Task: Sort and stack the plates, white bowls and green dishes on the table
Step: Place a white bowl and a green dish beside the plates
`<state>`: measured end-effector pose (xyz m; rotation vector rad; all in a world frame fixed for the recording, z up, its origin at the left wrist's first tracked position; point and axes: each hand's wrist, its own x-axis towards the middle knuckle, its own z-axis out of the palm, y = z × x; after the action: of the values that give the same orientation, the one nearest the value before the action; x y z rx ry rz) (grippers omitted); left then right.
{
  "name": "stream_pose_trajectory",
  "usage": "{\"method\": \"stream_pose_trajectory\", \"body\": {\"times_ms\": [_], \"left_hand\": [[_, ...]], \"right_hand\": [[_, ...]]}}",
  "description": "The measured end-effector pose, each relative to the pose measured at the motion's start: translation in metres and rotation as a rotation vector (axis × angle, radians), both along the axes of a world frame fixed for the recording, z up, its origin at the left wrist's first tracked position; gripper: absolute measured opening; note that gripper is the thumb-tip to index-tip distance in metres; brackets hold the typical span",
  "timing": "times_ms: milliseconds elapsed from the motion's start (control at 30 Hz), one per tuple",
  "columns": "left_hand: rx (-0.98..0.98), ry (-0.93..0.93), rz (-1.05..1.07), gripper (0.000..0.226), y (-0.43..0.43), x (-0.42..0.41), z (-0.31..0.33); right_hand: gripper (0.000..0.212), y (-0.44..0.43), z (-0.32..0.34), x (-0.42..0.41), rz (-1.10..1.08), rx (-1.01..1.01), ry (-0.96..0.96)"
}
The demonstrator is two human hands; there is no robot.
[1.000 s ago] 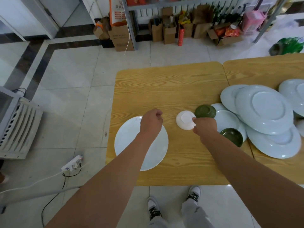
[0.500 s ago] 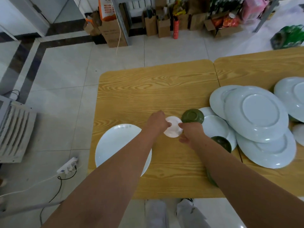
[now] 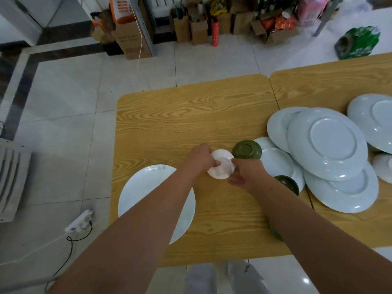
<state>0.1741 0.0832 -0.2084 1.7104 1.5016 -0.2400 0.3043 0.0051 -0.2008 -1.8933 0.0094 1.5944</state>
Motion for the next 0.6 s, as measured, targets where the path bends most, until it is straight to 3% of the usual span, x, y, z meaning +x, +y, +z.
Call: {"method": "stream_pose_trajectory", "body": {"times_ms": [133,367,500,600], "left_hand": [[0.014,-0.169,-0.059,0.037,0.003,-0.01,0.02],[0.308,-0.27,-0.171,0.019,0.01,-0.037,0.025],[0.454,-0.371,-0.094,0.047,0.009,-0.055,0.012],[0.521,-0.297,0.099,0.056,0.013,-0.06,0.006]], "right_hand": [[0.027,0.007,0.01,-0.001,-0.058,0.011,0.071],[0.029,0.045,0.026,-0.017,0.037,0.096,0.019],[0.036,0.059,0.017,-0.028,0.107,0.1,-0.139],[0.038,0.066,0.008,-0.034,0.068,0.095,-0.169]]}}
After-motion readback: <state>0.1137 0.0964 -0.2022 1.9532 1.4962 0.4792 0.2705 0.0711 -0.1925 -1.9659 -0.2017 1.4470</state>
